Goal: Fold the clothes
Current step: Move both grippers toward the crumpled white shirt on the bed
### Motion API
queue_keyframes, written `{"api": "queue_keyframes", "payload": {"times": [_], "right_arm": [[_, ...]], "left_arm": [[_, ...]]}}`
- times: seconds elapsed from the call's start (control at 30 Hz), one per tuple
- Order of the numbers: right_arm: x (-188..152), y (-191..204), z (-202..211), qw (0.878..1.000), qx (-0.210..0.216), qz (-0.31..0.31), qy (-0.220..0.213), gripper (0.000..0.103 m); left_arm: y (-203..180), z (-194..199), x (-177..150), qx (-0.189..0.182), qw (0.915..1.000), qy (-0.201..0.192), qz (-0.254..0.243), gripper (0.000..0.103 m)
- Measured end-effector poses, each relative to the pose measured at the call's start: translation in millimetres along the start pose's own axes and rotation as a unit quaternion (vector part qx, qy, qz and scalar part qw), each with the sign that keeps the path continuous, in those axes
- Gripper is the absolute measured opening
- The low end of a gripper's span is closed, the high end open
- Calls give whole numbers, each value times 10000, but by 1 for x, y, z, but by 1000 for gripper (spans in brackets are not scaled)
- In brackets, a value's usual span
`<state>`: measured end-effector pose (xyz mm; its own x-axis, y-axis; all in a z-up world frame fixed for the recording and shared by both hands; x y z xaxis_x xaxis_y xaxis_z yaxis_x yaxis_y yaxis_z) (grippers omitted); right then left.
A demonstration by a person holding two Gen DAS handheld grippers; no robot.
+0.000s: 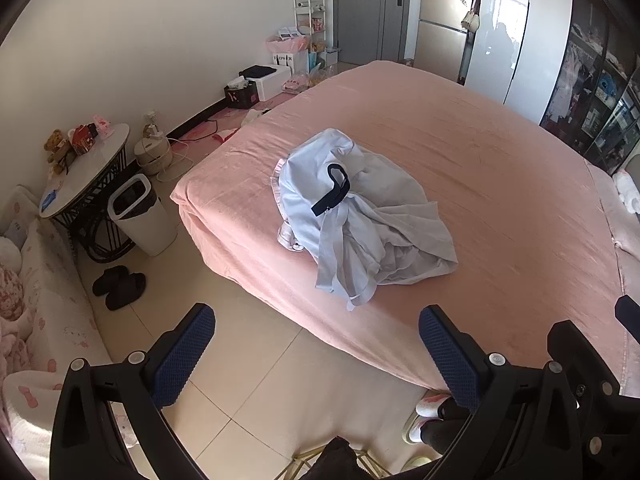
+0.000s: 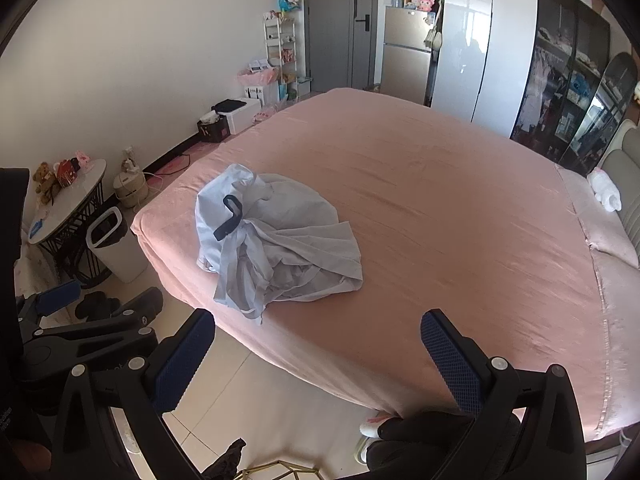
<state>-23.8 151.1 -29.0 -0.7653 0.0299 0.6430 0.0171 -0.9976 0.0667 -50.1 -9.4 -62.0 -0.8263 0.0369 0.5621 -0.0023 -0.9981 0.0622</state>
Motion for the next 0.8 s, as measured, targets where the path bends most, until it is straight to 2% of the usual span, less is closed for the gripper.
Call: {"api": "queue_keyframes", "payload": {"times": [0.33,0.8], "right_arm": [[7,10,-30,9996,172,51,235,103],[13,13,-67,9984,147,98,531,103]], "left_arm": [[8,-24,7,25,9997,203,152,103],[7,-61,14,17,9985,499,212,103]]}}
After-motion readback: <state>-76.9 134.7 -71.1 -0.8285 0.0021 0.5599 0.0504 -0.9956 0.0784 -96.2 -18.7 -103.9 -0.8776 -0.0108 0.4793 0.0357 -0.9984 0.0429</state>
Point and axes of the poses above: each gripper's, at about its wrist camera, not at the fingertips, and z roughly against the way its jaws point, y to its left, x to its top, the point moved 4 cm from there along -z, roughly the way its jaws point, and after that the axes turned 5 degrees about -z, right-handed, at the moved point
